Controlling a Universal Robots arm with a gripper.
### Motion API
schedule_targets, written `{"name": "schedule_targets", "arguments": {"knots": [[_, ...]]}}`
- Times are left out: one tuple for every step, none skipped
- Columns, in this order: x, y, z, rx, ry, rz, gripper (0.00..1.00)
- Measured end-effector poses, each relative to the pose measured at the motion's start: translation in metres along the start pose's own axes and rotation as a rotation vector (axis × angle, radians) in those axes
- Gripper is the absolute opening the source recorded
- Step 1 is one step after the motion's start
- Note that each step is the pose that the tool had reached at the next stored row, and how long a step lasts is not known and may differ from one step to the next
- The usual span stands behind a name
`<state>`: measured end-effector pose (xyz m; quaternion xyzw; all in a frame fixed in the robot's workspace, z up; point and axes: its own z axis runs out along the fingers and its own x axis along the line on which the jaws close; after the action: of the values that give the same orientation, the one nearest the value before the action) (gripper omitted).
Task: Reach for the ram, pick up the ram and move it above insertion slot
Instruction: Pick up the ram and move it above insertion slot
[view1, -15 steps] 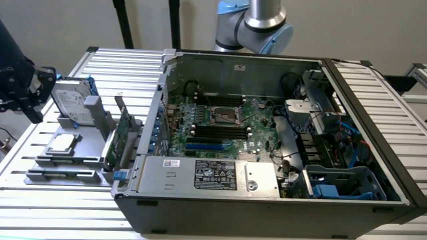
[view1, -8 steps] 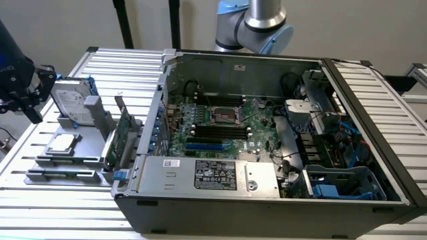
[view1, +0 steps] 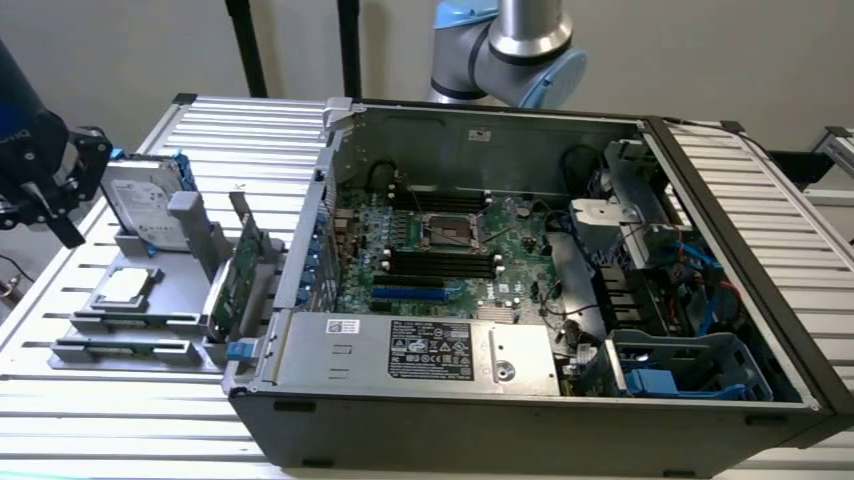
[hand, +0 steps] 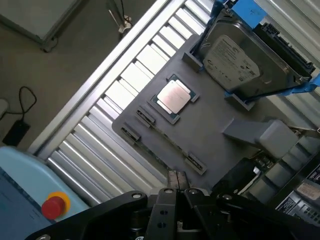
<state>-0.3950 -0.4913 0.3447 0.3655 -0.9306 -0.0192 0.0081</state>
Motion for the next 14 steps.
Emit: {"name": "schedule_targets", "arguments": {"knots": [[0.0000, 0.0000, 0.0001, 0.0000, 0.0007, -0.018, 0.11], [0.0000, 0.0000, 0.0003, 0.0000, 0.0016, -0.037, 0.11], [0.0000, 0.0000, 0.0004, 0.0001, 0.0023, -0.056, 0.11], [0.0000, -0.0001, 0.0006, 0.0001, 0.0032, -0.074, 0.11], [0.0000, -0.0001, 0.0008, 0.0001, 0.0039, -0.092, 0.11], [0.0000, 0.0000, 0.0010, 0.0001, 0.0048, -0.110, 0.11], [0.0000, 0.0000, 0.0013, 0.0001, 0.0056, -0.128, 0.11], [0.0000, 0.0000, 0.0015, 0.0001, 0.0063, -0.146, 0.11], [0.0000, -0.0001, 0.0019, 0.0001, 0.0070, -0.164, 0.11], [0.0000, -0.0001, 0.0022, 0.0002, 0.0077, -0.182, 0.11], [0.0000, -0.0001, 0.0024, 0.0002, 0.0085, -0.200, 0.11], [0.0000, -0.0001, 0.0027, 0.0002, 0.0092, -0.219, 0.11], [0.0000, -0.0001, 0.0031, 0.0002, 0.0099, -0.237, 0.11], [0.0000, -0.0001, 0.0034, 0.0003, 0.0106, -0.255, 0.11]]}}
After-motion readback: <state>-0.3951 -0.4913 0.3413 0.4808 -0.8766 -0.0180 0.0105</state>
